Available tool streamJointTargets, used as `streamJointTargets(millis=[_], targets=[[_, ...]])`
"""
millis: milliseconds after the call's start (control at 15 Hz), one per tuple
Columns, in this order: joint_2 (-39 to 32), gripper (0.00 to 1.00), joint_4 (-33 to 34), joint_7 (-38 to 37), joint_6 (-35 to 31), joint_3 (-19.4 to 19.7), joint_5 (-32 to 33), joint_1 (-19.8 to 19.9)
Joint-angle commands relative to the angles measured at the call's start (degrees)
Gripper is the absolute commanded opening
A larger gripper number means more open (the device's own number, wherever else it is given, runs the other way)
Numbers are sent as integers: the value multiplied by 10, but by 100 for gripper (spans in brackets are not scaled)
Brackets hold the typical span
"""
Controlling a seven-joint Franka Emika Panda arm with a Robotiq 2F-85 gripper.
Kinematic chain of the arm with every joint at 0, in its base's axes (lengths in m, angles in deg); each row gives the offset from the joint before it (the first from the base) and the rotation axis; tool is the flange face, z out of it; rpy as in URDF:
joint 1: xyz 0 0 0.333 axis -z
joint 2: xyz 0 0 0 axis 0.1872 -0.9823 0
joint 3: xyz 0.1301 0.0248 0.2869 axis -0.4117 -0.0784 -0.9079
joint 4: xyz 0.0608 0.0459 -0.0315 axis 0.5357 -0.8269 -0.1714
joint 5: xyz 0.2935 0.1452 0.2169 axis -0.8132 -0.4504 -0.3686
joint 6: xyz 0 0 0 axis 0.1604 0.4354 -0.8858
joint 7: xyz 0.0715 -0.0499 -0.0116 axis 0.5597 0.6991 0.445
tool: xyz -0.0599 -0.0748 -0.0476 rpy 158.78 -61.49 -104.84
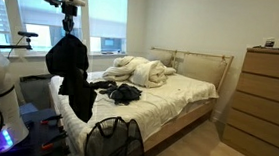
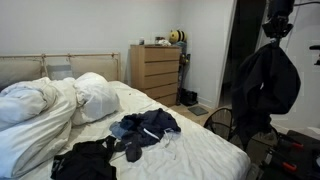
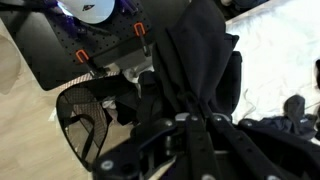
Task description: Put some of the clothes on the bed in the laundry hamper
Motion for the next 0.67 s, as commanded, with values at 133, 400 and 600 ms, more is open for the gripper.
streamJointTargets(millis=[133,400,600], targets=[[130,1,-78,8,-66,-8,75,80],[170,1,-107,-7,-143,-2,126,131],[176,1,-129,-8,-204,4,150,157]])
